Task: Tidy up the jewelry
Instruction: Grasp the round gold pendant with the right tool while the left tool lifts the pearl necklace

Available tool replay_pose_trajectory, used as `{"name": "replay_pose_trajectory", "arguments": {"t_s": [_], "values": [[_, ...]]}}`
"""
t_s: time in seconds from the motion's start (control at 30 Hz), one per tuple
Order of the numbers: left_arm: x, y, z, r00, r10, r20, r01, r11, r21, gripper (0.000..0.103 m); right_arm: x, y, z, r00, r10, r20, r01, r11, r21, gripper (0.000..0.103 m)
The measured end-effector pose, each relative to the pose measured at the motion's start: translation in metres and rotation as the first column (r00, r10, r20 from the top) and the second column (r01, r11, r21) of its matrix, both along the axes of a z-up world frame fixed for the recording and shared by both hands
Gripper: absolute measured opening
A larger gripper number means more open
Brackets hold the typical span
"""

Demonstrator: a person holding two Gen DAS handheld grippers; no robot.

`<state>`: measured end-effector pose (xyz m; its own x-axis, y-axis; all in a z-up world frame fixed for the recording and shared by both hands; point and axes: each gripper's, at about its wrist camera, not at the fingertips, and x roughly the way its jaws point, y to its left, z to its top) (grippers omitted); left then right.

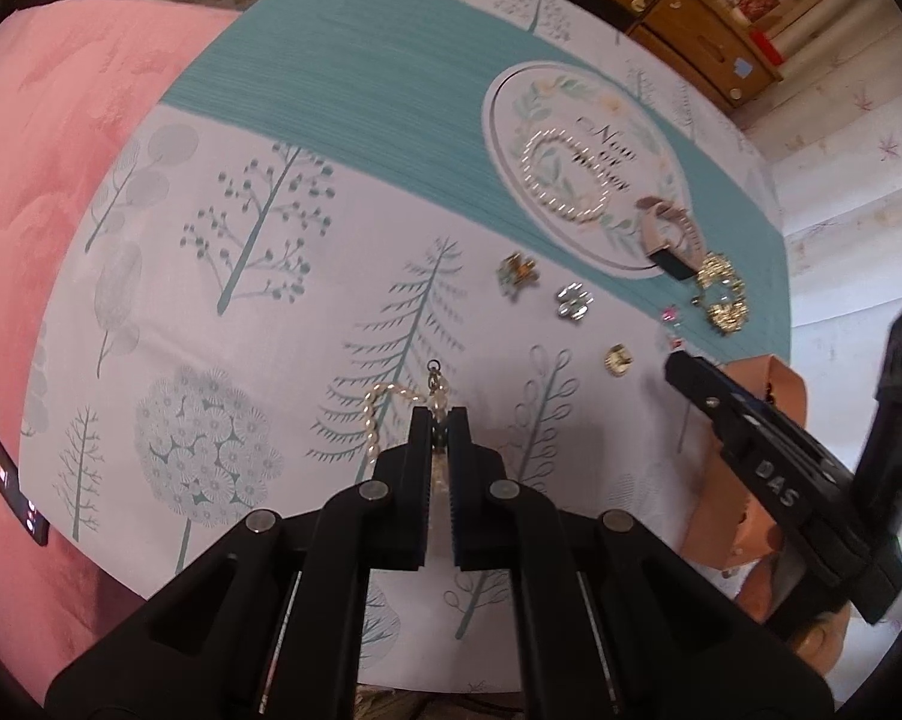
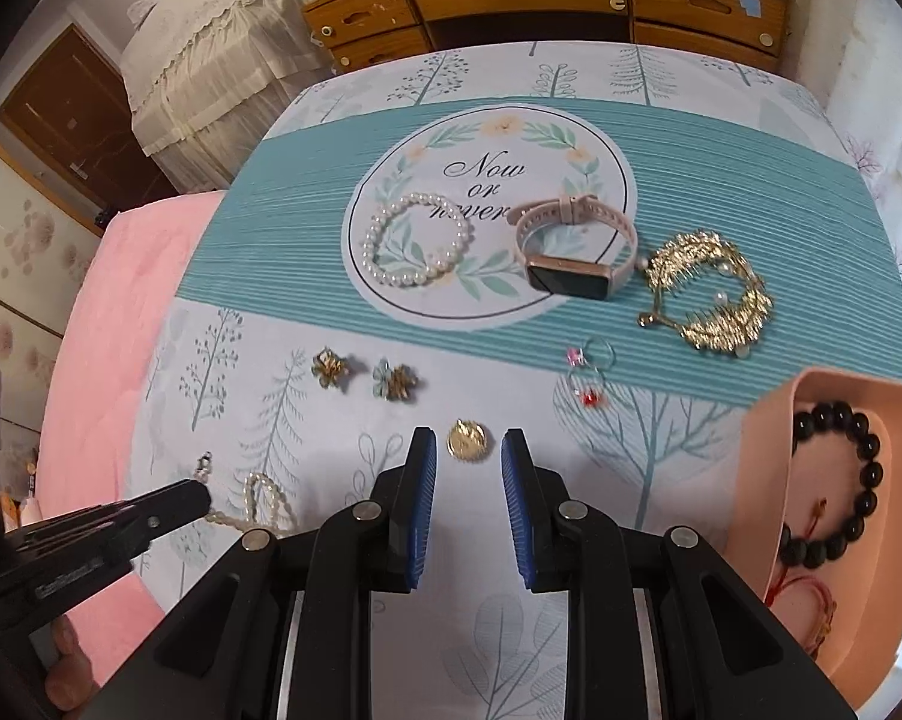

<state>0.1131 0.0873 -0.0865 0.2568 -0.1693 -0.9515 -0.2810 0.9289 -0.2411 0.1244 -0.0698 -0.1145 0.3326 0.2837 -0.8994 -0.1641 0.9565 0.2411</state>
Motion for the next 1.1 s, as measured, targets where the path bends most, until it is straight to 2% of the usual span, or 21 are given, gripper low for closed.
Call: {"name": "replay_pose_trajectory", "arguments": {"t_s": [0.23, 0.4, 0.63, 0.83, 1.1], "values": [[0.012, -0.005, 0.036, 0.995, -0.052, 0.086, 0.055, 0.998, -0.027, 0.003, 0.016, 0.004, -0.013, 0.996, 0.028, -0.082, -0.027, 0.999, 0.023, 0.023], [0.019, -0.009, 0.048, 0.991, -0.076, 0.108, 0.081, 0.996, -0.042, 0.003, 0.023, 0.010, -0.031, 0.990, 0.029, -0.139, -0.027, 0.999, 0.020, 0.023], [0.022, -0.011, 0.046, 0.992, -0.083, 0.098, 0.089, 0.994, -0.062, 0.003, 0.028, 0.024, -0.039, 0.990, 0.034, -0.138, -0.046, 0.995, -0.085, 0.023], [0.021, -0.010, 0.049, 0.990, -0.087, 0.107, 0.095, 0.993, -0.065, 0.003, 0.034, 0.033, -0.046, 0.988, 0.043, -0.146, -0.062, 0.989, -0.131, 0.023], [0.019, -0.010, 0.059, 0.987, -0.102, 0.127, 0.110, 0.992, -0.062, 0.003, 0.033, 0.050, -0.049, 0.991, 0.068, -0.112, -0.091, 0.972, -0.218, 0.023]]}}
